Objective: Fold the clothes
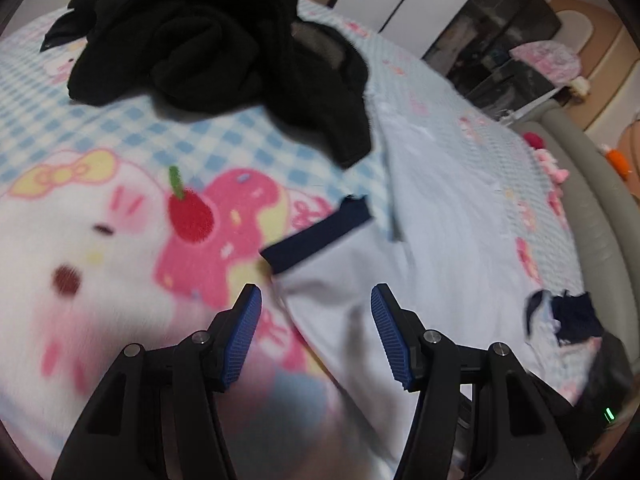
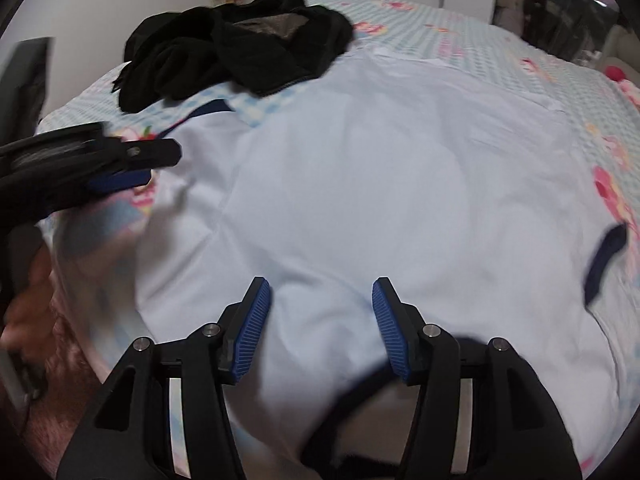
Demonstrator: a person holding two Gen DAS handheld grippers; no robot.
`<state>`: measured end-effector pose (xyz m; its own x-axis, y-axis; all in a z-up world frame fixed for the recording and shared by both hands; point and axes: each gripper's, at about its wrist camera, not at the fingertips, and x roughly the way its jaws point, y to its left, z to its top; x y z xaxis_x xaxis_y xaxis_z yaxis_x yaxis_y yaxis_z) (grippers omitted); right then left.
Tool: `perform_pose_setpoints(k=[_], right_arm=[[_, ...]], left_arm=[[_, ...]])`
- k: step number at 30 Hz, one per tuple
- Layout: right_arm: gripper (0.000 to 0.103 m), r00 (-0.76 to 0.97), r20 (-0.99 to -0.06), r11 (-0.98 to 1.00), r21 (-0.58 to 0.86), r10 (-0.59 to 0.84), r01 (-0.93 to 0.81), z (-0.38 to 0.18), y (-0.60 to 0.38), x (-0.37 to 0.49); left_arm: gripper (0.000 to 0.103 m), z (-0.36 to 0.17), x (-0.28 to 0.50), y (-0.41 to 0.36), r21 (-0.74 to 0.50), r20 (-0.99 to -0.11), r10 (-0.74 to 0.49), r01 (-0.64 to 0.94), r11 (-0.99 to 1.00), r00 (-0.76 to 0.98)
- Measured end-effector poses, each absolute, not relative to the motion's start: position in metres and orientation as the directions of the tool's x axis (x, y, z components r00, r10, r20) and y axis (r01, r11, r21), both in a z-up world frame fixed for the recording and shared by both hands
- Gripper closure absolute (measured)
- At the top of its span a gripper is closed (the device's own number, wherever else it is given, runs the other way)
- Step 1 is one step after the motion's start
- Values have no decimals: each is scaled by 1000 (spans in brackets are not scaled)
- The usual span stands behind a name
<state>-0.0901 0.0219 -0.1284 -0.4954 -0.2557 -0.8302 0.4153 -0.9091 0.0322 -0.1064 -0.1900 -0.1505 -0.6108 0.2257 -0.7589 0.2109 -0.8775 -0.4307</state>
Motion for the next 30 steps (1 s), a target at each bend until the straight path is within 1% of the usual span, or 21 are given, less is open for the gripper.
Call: perform_pose_setpoints(k=[2,4,5,6,7,9,12,13,14,15,16,17,18,20,22,23,24,25,27,29,30], right_arm=[[48,-508,-827,-925,37,-241,379,-126,35,-88],[48,-503,-819,-924,82,-276,373,-122,47,-89],[48,-503,-813,-922,104,-295,372,-120,51,-90],[48,-508,-807,-923,113,-301,368,-116,54,-91],[48,-513,-802,-924,121,-306,363,-112,57,-92],[48,-523,-791,-925,137,-318,354,-105,64,-94],[47,-575,-773,-950,115,-269,290,-88,81,-101],[47,-595,-784,-968,33,-179,247,-87,84,-105],[47,-610,-787,-978,-49,-87,203,-85,87,-109],[46,-622,-783,-979,-130,4,158,-84,90,-112],[46,-628,-778,-978,-134,2,162,-84,92,-113],[46,-634,-773,-976,-137,0,167,-84,95,-113],[46,-617,-786,-980,-86,-44,179,-84,98,-113],[46,-578,-800,-971,23,-160,238,-84,92,-113],[46,-539,-797,-944,111,-271,311,-82,78,-114],[45,-517,-792,-925,154,-325,346,-81,71,-114],[39,-506,-782,-907,177,-365,381,-79,60,-116],[27,-494,-773,-891,198,-397,408,-77,49,-119],[22,-470,-773,-873,215,-426,438,-82,25,-127],[24,-433,-796,-871,224,-423,438,-95,7,-143],[43,-409,-807,-868,236,-426,438,-103,0,-150]], left_arm=[[45,-158,-112,-185,-424,-758,228,197,-884,-611],[63,-155,-111,-174,-414,-739,242,141,-899,-629],[84,-151,-111,-168,-425,-724,268,105,-899,-636],[90,-143,-109,-162,-431,-698,288,62,-900,-656],[90,-134,-108,-156,-433,-671,309,18,-901,-674],[90,-113,-99,-137,-411,-615,347,-87,-907,-709],[90,-101,-93,-98,-395,-590,454,-252,-884,-668],[90,-98,-91,-84,-390,-586,488,-303,-870,-647],[86,-108,-96,-72,-402,-617,519,-330,-854,-592],[71,-120,-102,-64,-419,-657,532,-329,-846,-534],[60,-131,-108,-59,-431,-695,533,-314,-846,-483],[55,-136,-110,-59,-437,-707,532,-302,-847,-466],[55,-140,-112,-59,-444,-715,532,-292,-847,-454],[55,-124,-104,-78,-469,-654,545,-284,-836,-525],[47,-107,-93,-109,-513,-573,541,-245,-823,-616],[44,-108,-91,-124,-526,-568,515,-198,-827,-642],[44,-108,-89,-139,-539,-564,487,-149,-829,-666],[44,-109,-87,-154,-551,-563,457,-100,-829,-689],[46,-118,-87,-174,-554,-591,391,2,-833,-706],[48,-127,-90,-183,-546,-624,349,71,-835,-699],[51,-132,-92,-188,-540,-640,329,102,-835,-694]])
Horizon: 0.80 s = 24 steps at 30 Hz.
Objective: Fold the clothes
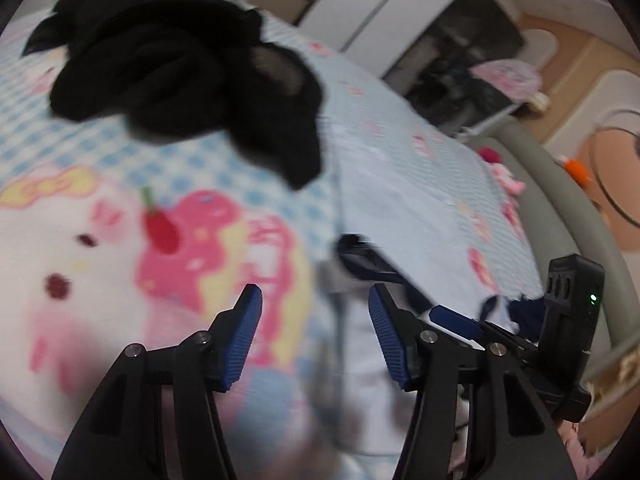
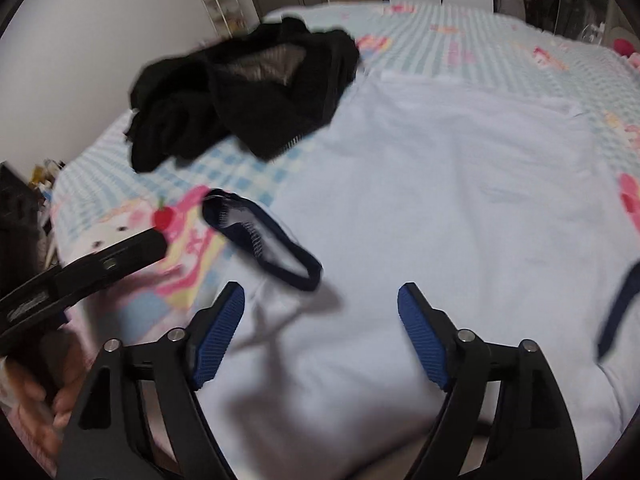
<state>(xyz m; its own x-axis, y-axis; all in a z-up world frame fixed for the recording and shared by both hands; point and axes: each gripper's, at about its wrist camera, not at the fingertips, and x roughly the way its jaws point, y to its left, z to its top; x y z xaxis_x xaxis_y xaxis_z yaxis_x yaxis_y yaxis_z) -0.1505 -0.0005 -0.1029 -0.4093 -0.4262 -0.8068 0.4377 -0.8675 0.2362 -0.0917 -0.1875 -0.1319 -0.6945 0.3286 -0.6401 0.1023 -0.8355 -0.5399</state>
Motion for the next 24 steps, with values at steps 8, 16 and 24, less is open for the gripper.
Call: perform_pose_setpoints(k=[8,16,24], right_arm=[[97,-491,-766,-895,247,-415,371,-90,21,-154],[83,-414,-828,-915,269,-379,300,-122,54,-164],[76,-479,-855,-967,93,-200,238,-115,61,-166]], left_arm=[[53,-138,-107,-177,-491,-649,336,38,-870,-683],[53,-137,-118,-116,-456,-651,450,-159,-876,-612],[51,-158,-104,-79,-215,-816,291,-206,-955,-500]])
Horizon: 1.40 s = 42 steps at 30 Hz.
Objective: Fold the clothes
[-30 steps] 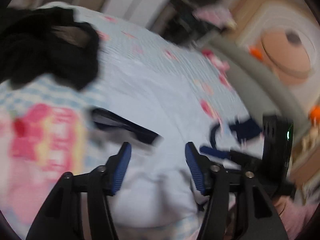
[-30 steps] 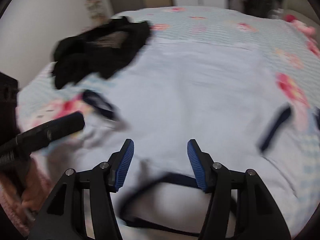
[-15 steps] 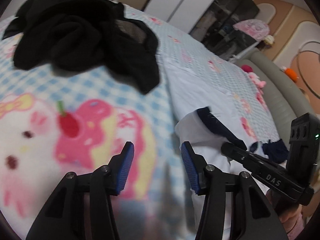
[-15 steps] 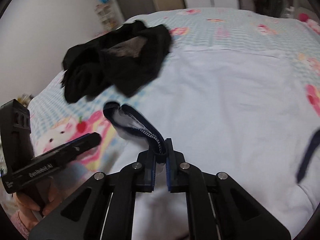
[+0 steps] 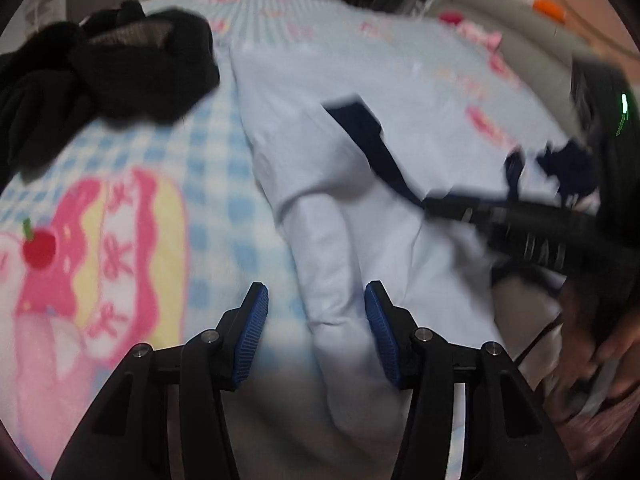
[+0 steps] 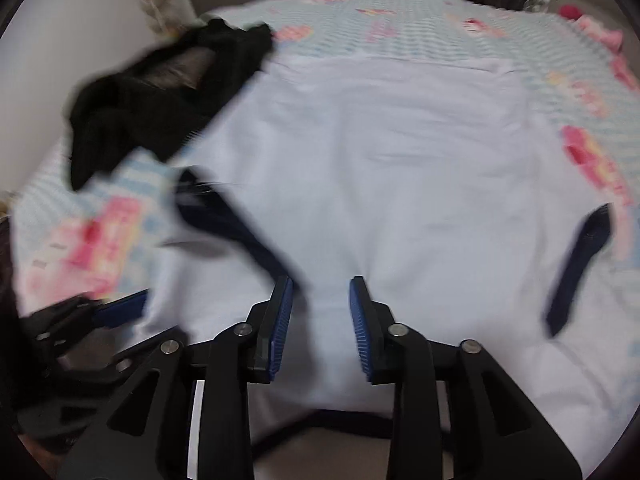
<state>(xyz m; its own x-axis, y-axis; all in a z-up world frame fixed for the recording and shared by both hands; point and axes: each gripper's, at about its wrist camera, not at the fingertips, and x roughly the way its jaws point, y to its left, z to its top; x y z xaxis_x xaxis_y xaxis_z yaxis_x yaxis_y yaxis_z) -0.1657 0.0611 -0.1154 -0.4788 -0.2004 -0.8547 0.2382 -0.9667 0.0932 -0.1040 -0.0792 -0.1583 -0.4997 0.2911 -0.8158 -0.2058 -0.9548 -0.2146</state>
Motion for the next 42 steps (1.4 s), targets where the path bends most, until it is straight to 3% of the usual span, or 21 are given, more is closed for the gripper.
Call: perform_pose_setpoints(k=[5,8,11,17,21,30,34,37,42], right_arm=[[71,-521,-788,-939,212,-329,272,-96,65,-157],[71,-496,-788,-916,207,-364,343,-93,52,-157],[71,-457,-817,-919,207,-351,334,-105,49,-166],[73,-430,-854,-934,157,-292,321,-130,53,-167],[73,-445,-861,-935,90,-246,342,-131,48,-160],[70,-503,-768,-912,265,-396,314,-89,53,-188],[68,-455,-815,-912,203,-359,357,-108,23,-205],[68,-409,-863,-934,170,-295,315,-134,20,-216],[68,-448,-853,-948,150,-268,281,-132,29,-206]], left_arm=[[51,-142,-95,-90,-274,-771,333,-189,-943,-544],[51,-128,-108,-104,-299,-747,322,-139,-944,-581],[58,-114,-127,-115,-312,-731,302,-95,-945,-612],[57,-138,-190,-97,-144,-795,206,-151,-978,-571],[52,-151,-197,-99,-135,-811,161,-88,-987,-563],[54,-115,-162,-114,-210,-718,268,-167,-963,-642],[54,-131,-170,-112,-222,-755,274,-161,-962,-596],[49,-149,-181,-111,-230,-779,264,-132,-964,-569],[47,-155,-188,-116,-242,-779,246,-85,-967,-577]])
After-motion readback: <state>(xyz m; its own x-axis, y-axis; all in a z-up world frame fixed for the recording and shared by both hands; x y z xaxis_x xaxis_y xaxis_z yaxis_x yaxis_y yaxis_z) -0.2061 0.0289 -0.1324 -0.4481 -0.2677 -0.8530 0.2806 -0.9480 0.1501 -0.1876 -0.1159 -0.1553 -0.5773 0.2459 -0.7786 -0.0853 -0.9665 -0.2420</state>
